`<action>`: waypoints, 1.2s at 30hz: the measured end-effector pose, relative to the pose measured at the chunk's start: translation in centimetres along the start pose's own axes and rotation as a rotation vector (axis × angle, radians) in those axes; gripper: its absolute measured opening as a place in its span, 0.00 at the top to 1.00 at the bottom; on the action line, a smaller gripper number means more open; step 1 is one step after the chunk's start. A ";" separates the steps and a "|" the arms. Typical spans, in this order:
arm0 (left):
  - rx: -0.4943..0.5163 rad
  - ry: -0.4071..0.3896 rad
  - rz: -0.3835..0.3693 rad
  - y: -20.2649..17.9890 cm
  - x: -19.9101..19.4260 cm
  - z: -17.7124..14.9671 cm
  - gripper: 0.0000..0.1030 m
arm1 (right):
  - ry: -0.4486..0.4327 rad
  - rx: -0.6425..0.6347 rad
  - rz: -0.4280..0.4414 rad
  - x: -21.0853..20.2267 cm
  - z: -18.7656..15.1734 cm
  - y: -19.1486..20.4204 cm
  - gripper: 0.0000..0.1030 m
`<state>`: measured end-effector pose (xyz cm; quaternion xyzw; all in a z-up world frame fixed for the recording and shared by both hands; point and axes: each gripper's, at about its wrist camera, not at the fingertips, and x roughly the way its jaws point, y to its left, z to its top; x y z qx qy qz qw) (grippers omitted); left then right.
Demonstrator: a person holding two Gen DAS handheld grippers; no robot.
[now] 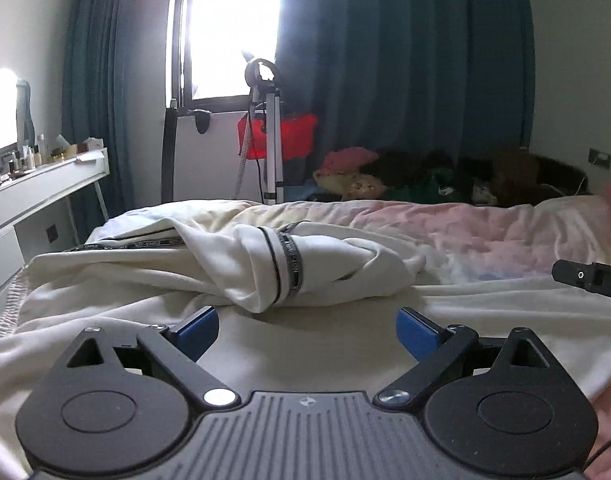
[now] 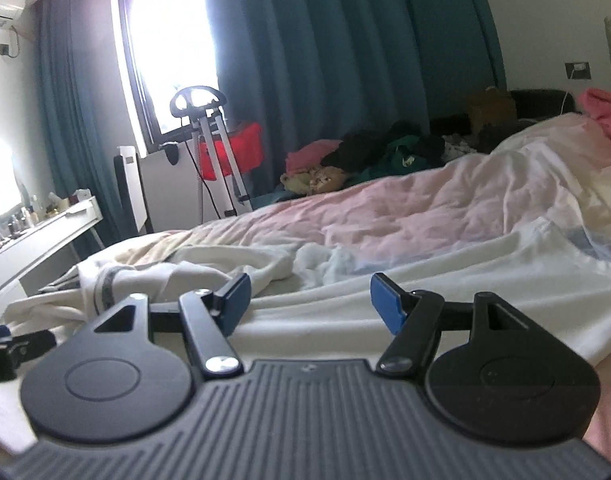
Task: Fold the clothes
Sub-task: 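Lay the cuff down on the pants and open the left gripper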
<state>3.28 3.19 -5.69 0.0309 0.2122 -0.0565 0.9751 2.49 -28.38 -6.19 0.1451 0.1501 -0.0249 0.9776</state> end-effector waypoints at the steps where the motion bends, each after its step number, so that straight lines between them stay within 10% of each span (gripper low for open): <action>1: 0.001 -0.006 0.006 0.1 -0.1 0.1 0.06 | -0.001 0.001 0.004 0.2 -0.2 0.0 0.33; 14: -0.095 -0.017 0.000 1.7 -0.5 -0.2 0.05 | 0.025 0.079 0.155 4.0 -0.5 -0.7 0.32; 23: -0.295 -0.004 -0.050 5.7 1.2 -0.7 0.04 | 0.202 -0.001 0.241 20.5 5.2 5.4 0.33; 36: -0.405 0.084 -0.049 7.6 7.8 -2.9 0.05 | 0.551 -0.306 0.349 37.6 3.3 13.1 0.25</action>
